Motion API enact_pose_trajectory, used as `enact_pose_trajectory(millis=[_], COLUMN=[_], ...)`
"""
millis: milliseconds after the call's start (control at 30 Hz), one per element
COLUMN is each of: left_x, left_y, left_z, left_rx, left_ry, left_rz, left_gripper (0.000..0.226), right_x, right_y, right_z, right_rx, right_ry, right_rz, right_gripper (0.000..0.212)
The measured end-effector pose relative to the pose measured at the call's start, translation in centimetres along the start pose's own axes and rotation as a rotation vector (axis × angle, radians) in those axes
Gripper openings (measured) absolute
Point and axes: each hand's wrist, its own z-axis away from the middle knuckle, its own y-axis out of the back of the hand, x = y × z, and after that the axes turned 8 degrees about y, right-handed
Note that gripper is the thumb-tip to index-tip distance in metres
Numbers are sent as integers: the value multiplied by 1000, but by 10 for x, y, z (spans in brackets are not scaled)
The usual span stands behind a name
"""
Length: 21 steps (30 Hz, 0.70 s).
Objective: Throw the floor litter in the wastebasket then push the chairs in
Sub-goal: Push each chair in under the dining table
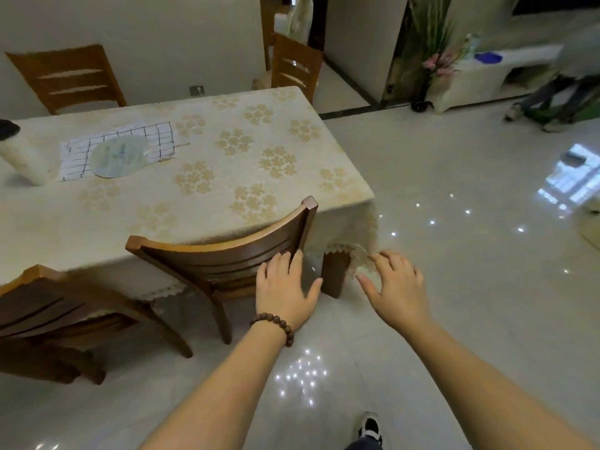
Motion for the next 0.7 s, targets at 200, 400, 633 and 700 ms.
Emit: enact_pose_trajectory(millis=[200,400,633,700], left_x=[73,157,291,329], left_y=[-26,-59,-119,-132], left_z=[1,-26,-88,-107], left_rx=[-82,-124,-165,-171], left_ry=[-104,-151,-164,-142], left_rz=[37,39,-7,-13], left_gripper=[68,67,66,66], right_x=[75,163,307,347], right_y=[18,32,29,35], right_z=[37,41,5,-14], right_rx=[4,62,40,41], right_ry=[-194,-335,-354,-319], right_rz=[10,-17,-53,-60], right_gripper=[51,44,44,45])
